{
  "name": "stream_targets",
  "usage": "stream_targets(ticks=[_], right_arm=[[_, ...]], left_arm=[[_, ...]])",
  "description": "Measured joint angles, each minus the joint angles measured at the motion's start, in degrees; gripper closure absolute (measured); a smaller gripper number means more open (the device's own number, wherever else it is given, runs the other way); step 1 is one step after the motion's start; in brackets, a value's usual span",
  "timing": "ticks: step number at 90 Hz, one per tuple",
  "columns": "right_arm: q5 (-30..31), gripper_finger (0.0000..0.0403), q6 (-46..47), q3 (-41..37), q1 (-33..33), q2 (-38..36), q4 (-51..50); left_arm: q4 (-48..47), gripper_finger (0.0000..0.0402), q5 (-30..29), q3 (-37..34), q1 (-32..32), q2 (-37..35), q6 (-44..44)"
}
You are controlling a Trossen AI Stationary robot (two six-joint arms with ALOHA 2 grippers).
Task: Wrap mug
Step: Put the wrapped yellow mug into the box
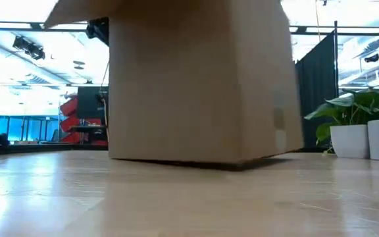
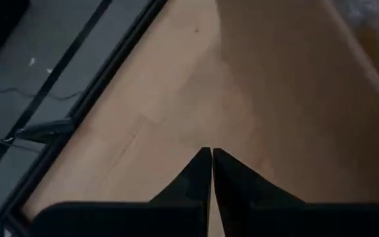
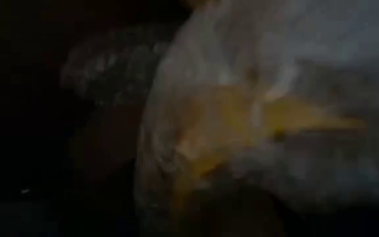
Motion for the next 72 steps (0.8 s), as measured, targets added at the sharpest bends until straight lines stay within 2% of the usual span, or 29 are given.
stream_targets(ticks=[14,29,50,72], right_arm=[[0.3,0.0083,1.0,0.0,3.3,-5.4,-0.2],[2.5,0.0050,1.0,0.0,6.2,-11.6,3.1],[11.3,0.0054,0.2,0.1,8.6,-17.4,2.8],[5.9,0.0058,-0.7,-0.7,10.1,-17.0,2.6]], left_arm=[[-0.5,0.0402,-0.1,0.6,0.0,-0.1,0.4],[-0.4,0.0402,0.0,0.6,0.0,-0.1,0.4],[-0.3,0.0402,1.8,0.6,0.0,-0.1,-0.4],[-0.1,0.0402,3.4,0.6,0.0,-0.1,-0.8]])
